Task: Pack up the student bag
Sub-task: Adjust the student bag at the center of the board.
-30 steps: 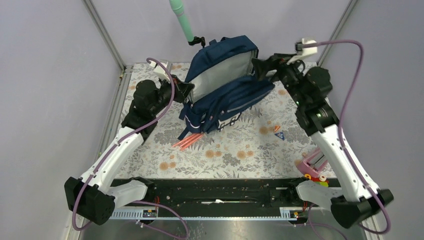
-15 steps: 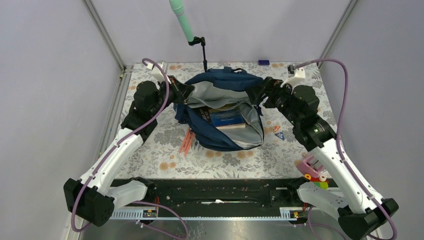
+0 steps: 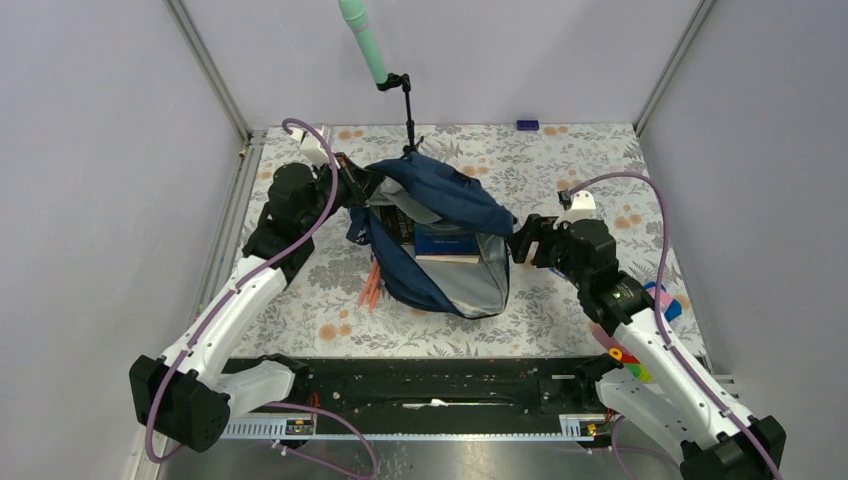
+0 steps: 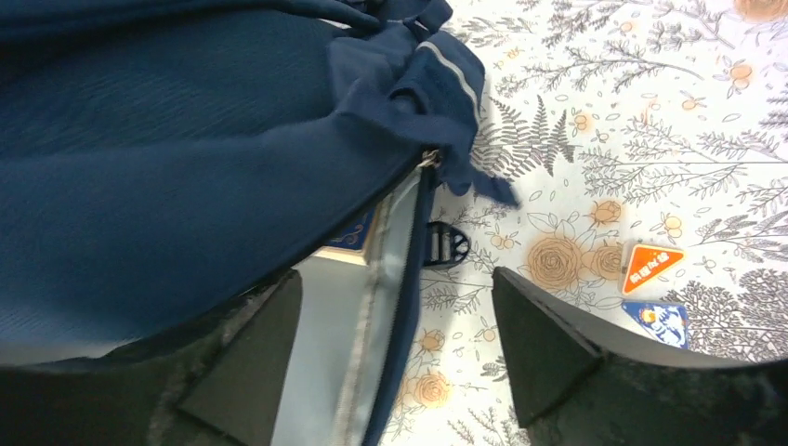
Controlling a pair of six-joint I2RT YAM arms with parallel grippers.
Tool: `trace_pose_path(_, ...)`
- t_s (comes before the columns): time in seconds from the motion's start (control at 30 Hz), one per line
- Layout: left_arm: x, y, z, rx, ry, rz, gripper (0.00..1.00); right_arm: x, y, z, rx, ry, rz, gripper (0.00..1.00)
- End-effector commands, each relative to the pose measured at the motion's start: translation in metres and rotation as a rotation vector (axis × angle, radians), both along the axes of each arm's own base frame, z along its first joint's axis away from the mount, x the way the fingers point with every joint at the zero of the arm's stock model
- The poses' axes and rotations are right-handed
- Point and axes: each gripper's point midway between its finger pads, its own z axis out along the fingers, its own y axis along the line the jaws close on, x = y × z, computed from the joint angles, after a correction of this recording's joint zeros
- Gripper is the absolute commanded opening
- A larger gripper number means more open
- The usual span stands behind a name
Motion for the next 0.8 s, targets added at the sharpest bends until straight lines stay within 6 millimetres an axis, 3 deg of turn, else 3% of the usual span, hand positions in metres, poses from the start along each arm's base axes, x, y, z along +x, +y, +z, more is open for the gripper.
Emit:
trace_pose_path(0.0,0.005,0.011,0.042,-0.068,-0.124,0.043,0.0,0.021,0.005,0.008,0.134,-0.102,0.043,0.77)
trace_pose_path(0.4,0.008,0.009,0.036,-0.071,-0.093,0.016,0.0,0.022,0.028,-0.04,0.319,-0.123,0.173,0.49)
trace_pose_path(0.67,0.007,0.01,0.034,-0.062,-0.091,0.003,0.0,0.043,0.028,-0.066,0.354,-0.071,0.106,0.35)
trace_pose_path(0.77,0.008,0.012,0.031,-0.056,-0.086,0.004,0.0,0.053,0.029,-0.07,0.366,-0.066,0.084,0.34)
